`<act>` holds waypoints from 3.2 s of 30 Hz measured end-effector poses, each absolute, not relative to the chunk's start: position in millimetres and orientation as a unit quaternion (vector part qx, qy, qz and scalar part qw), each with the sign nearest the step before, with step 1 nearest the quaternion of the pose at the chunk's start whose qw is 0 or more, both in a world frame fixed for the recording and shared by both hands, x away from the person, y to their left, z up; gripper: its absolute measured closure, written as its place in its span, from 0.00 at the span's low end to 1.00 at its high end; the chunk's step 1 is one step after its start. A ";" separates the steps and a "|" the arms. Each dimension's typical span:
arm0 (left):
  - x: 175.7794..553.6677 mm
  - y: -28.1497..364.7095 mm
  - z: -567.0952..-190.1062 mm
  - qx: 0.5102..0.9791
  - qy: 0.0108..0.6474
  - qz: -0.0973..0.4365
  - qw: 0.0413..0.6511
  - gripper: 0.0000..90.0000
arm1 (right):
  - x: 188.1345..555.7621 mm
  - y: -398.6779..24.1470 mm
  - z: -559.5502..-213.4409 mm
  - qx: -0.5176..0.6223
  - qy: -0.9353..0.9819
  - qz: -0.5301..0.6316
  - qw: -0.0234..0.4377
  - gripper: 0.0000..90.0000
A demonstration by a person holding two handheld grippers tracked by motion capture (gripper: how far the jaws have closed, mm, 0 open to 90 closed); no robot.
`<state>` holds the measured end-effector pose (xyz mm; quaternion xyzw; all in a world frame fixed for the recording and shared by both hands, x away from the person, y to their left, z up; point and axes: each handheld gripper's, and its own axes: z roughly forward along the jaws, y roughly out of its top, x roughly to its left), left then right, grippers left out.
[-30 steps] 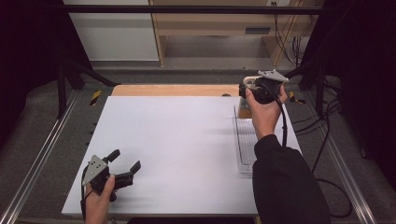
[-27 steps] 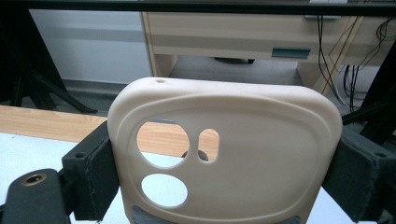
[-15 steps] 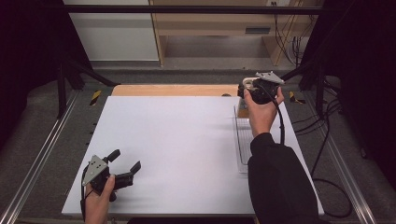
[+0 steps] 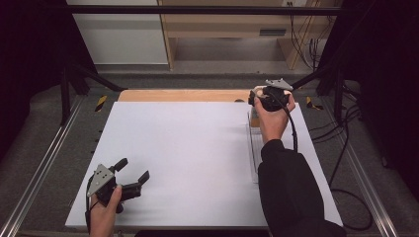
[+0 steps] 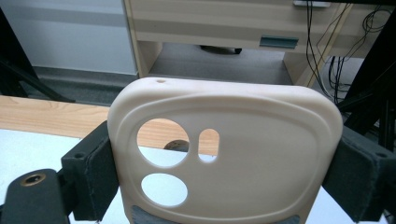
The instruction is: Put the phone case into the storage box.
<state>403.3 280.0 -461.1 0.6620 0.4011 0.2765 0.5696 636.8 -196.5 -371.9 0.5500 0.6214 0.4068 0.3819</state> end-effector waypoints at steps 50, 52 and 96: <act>402.1 280.7 -458.4 0.658 0.397 0.279 0.576 0.03 | 639.5 -202.4 -387.9 0.565 0.600 0.407 0.394 0.12; 402.4 280.4 -457.9 0.659 0.396 0.280 0.575 0.03 | 639.5 -202.1 -388.2 0.566 0.599 0.408 0.392 0.12; 402.4 283.0 -451.7 0.647 0.380 0.309 0.584 0.03 | 646.0 -193.1 -398.1 0.565 0.596 0.404 0.403 0.12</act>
